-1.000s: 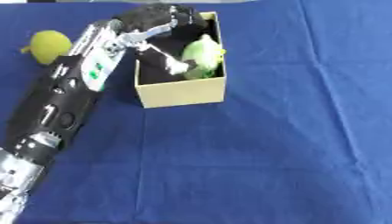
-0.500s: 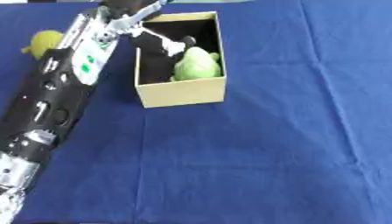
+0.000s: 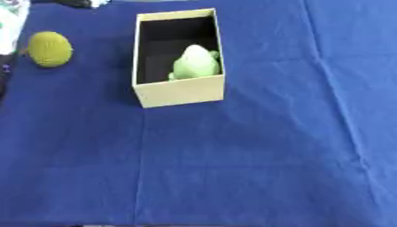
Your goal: Pick up objects on the table and place them in the box.
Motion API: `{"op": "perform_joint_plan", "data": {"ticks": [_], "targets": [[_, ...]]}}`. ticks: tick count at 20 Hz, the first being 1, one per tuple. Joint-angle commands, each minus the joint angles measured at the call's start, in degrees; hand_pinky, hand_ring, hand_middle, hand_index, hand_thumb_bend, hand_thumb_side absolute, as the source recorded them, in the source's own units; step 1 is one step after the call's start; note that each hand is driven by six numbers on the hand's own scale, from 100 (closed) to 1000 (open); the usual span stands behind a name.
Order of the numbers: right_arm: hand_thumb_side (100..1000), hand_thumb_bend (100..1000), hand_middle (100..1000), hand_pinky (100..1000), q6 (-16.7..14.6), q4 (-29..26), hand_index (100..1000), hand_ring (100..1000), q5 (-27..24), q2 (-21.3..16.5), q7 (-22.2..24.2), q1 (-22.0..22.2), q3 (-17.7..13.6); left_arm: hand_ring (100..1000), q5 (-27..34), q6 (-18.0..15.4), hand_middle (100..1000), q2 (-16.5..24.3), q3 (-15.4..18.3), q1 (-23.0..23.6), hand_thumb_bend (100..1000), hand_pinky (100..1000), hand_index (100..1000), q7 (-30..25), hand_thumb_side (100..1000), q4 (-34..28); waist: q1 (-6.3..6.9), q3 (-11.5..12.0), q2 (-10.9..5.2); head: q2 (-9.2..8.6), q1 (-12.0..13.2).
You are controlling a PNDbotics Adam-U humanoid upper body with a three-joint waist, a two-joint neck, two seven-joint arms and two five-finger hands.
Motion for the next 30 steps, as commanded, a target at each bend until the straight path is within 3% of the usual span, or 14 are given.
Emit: {"op": "perform_joint_plan", "data": {"ticks": [1,9,13,18,24,26,30], "targets": [[547,100,529,890,-0.18,-0.85,775,791,0.73,-1.92,-0.21,-0.36,-0.55,943,-0.86,-0.92,876,4.28,1.55,-0.81,421,940,925,-1.69,412,2.6,-0.31,0.06,-0.9,-0.4,-0.46],[547,100,528,891,-0.35,-0.85,774,791,0.8,-1.81,-0.22,-0.42,-0.5,960,-1.09,-3.53,887,5.55,3.27,-1.92,423,964,927,-11.77,328,11.67,-0.45,-0.31,-0.6,-0.98,0.28],[548,100,525,892,-0.16,-0.85,772,790,0.88,-1.55,0.02,-0.35,-0.45,961,-2.33,-2.8,889,5.66,4.24,-2.16,427,967,930,-15.1,290,14.04,-0.42,-0.48,-0.41,-1.34,0.39],[549,100,523,893,0.15,-0.85,771,789,0.86,-1.15,0.15,-0.36,-0.44,966,-4.7,-0.98,895,5.51,5.14,-2.21,426,969,936,-15.6,269,16.31,-0.44,-0.65,-0.21,-1.85,0.69],[549,100,521,894,0.35,-0.85,771,789,0.58,-0.74,0.73,-0.42,-0.19,966,-8.99,2.68,892,5.33,6.15,-1.87,408,963,935,-12.34,209,19.46,-0.62,-0.96,-0.02,-2.61,1.17],[549,100,519,895,0.49,-0.85,770,789,0.45,-0.64,0.9,-0.3,-0.19,963,-9.52,3.29,891,5.46,6.45,-1.86,370,958,936,-12.36,121,20.44,-0.67,-0.95,0.09,-2.53,1.12],[550,100,517,896,0.81,-0.85,769,789,0.47,-0.4,1.4,-0.06,-0.1,962,-9.11,4.23,891,5.89,6.81,-2.15,347,954,937,-13.41,100,21.12,-0.66,-0.72,0.24,-2.39,1.19]]}}
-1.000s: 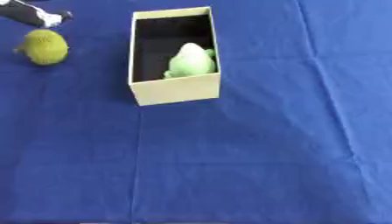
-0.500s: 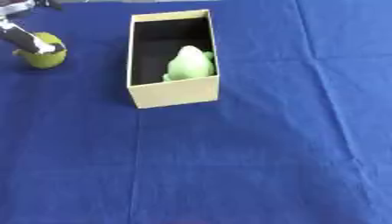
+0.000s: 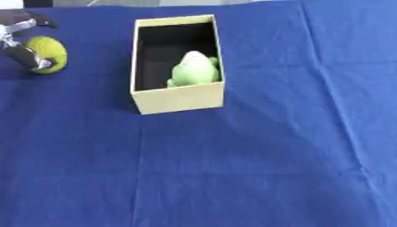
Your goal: Pick up objects on the table and place them in the box.
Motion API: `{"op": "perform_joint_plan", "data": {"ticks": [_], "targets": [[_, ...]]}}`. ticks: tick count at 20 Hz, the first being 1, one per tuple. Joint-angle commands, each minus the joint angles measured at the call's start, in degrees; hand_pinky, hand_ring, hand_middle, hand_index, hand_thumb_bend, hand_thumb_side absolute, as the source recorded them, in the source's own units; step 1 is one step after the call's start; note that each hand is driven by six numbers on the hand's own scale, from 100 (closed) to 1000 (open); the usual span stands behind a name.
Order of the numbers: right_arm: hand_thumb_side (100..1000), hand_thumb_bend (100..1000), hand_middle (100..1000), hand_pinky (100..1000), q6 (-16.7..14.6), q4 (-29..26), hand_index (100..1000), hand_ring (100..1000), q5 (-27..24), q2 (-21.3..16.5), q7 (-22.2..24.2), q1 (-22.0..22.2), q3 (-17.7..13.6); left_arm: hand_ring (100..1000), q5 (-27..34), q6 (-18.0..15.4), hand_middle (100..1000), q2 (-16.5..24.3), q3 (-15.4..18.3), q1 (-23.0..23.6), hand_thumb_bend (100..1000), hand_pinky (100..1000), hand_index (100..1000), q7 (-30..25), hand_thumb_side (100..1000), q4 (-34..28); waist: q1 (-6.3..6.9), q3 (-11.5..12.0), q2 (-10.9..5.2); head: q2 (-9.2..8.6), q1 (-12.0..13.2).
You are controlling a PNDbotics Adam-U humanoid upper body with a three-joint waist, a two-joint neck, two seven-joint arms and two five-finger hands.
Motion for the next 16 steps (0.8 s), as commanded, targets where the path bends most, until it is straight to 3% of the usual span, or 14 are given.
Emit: {"op": "perform_joint_plan", "data": {"ticks": [1,6,11,16], "targets": [[550,100,517,897,0.15,-0.85,769,789,-0.1,-0.57,0.45,-0.17,-0.09,961,-0.34,1.03,891,2.37,0.69,-1.56,341,952,937,-0.82,100,-0.1,-0.1,0.17,-1.05,-0.43,0.15],[549,100,518,897,0.17,-0.85,770,789,-0.45,-0.53,0.59,-0.37,0.03,925,-1.35,2.53,854,2.31,0.77,-1.54,314,910,925,-2.31,100,0.46,-0.22,0.16,-1.09,-0.52,0.17],[549,100,516,898,0.27,-0.85,769,789,-0.52,-0.47,0.75,-0.35,0.08,768,-2.29,3.44,662,2.14,0.62,-1.65,257,789,800,-2.89,100,0.37,-0.29,0.21,-1.06,-0.26,0.04],[549,100,516,899,0.5,-0.85,770,789,-0.46,-0.32,0.88,-0.13,0.05,668,-2.99,3.41,560,2.49,-0.09,-1.91,203,693,715,-3.26,100,-1.39,-0.3,0.34,-1.13,0.0,-0.05]]}}
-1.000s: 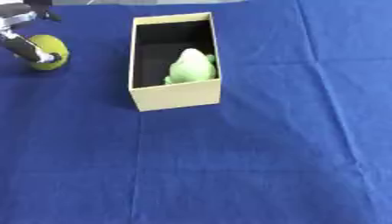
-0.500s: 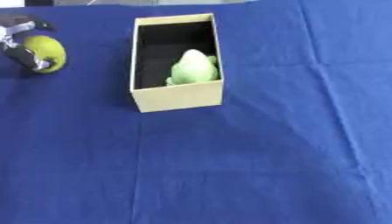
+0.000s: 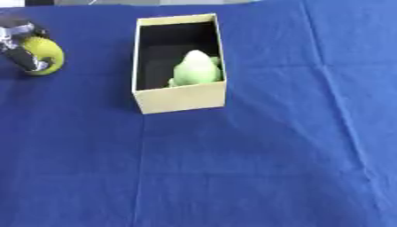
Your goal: Pick up objects on the table and place them in the box.
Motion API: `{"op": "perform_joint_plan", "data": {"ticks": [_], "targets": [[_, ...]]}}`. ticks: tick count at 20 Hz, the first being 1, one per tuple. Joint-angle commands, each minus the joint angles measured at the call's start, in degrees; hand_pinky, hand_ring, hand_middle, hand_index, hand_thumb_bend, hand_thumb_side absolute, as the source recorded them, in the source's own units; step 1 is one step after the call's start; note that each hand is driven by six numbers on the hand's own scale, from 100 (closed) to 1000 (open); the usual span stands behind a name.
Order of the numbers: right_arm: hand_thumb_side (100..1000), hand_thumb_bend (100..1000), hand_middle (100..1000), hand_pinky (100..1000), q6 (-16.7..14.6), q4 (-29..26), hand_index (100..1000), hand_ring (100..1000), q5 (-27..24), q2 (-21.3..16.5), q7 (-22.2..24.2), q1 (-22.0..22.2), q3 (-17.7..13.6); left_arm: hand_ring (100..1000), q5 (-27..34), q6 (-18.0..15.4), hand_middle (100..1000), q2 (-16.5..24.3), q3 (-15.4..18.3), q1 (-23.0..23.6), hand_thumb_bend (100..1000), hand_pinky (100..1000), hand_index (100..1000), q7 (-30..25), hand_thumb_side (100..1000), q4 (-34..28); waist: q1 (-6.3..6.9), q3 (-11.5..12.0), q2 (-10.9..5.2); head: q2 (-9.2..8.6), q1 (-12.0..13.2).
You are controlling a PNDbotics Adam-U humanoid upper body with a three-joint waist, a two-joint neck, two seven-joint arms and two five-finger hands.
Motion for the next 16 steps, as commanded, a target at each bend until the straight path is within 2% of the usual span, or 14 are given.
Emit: {"op": "perform_joint_plan", "data": {"ticks": [1,2,5,8,13,16], "targets": [[550,100,516,899,-0.02,-0.85,770,789,-0.38,-0.73,0.21,-0.13,-0.3,640,-1.12,0.21,537,2.48,-0.38,-1.46,189,669,693,-0.17,100,-1.94,-0.16,0.11,-1.21,-0.01,-0.07],[550,100,516,900,0.02,-0.85,770,790,-0.41,-0.71,0.19,-0.08,-0.31,604,-1.59,0.33,507,2.54,-0.51,-1.51,153,634,660,-0.12,100,-2.24,-0.15,0.12,-1.27,0.01,-0.09],[550,100,515,900,0.14,-0.85,770,789,-0.38,-0.64,0.25,0.11,-0.33,575,-2.35,0.37,484,2.64,-0.77,-1.52,101,597,632,-0.08,100,-3.06,-0.14,0.17,-1.41,0.15,-0.17],[550,100,514,901,0.23,-0.85,769,789,-0.26,-0.57,0.37,0.37,-0.36,559,-1.23,-0.74,475,2.58,-1.21,-1.6,100,580,620,0.04,100,-5.48,-0.11,0.24,-1.49,0.29,-0.22],[550,100,514,901,0.46,-0.85,770,789,-0.28,-0.56,0.44,0.48,-0.36,548,1.44,-3.24,472,2.33,-3.37,-1.92,106,567,626,-0.44,100,-12.89,-0.05,0.41,-1.67,0.53,-0.37],[551,100,515,902,0.49,-0.85,770,790,-0.45,-0.62,0.39,0.46,-0.35,522,2.3,-4.71,451,1.92,-5.14,-2.13,151,535,617,-0.84,100,-17.75,0.04,0.39,-1.86,0.55,-0.32]]}}
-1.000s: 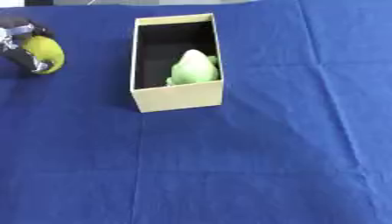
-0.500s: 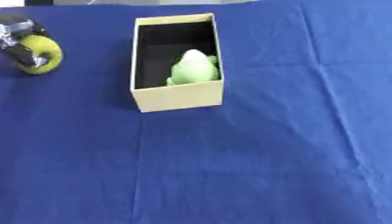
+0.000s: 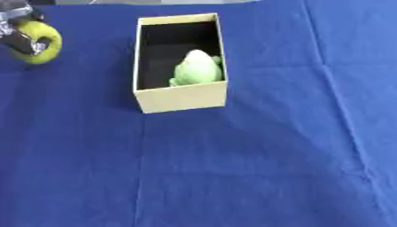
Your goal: Pick up objects on the table and place them in the box.
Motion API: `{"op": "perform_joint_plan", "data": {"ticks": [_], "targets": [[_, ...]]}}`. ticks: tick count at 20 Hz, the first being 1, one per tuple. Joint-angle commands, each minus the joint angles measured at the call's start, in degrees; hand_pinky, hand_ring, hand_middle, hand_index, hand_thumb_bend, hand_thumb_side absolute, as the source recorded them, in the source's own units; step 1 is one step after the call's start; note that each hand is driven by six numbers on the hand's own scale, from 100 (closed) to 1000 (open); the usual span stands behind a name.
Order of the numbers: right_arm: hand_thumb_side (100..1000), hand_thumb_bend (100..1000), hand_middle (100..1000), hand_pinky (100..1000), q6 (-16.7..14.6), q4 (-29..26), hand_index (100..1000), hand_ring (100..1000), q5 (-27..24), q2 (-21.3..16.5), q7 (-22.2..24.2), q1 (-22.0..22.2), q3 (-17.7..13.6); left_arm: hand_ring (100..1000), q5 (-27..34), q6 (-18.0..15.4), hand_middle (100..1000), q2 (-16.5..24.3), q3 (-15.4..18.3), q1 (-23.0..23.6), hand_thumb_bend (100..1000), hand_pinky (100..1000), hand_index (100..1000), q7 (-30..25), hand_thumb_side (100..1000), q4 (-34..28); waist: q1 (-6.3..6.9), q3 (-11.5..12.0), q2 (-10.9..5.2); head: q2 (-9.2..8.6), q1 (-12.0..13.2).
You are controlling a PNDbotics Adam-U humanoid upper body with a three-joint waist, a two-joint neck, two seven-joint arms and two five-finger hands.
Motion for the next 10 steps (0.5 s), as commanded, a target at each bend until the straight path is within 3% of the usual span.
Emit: {"op": "perform_joint_plan", "data": {"ticks": [1,6,10], "targets": [[551,100,515,902,0.03,-0.85,770,790,-0.5,-1.05,0.01,-0.43,-0.33,521,0.93,-1.71,450,1.37,-1.77,-1.87,154,533,616,-0.4,100,-5.99,0.05,0.04,-1.78,0.03,-0.04],[552,100,514,902,0.26,-0.85,770,791,-0.6,-1.04,0.17,-0.4,-0.31,519,3.02,-3.89,448,0.0,-4.54,-2.52,144,538,612,-0.31,100,-13.95,0.3,-0.06,-1.93,0.03,0.05],[552,100,518,902,0.28,-0.85,771,791,-0.77,-1.08,-0.15,-0.57,-0.49,515,5.99,-4.7,440,-3.55,-7.13,-3.72,100,539,606,0.63,100,-19.9,0.34,-0.15,-2.12,0.18,0.37]]}}
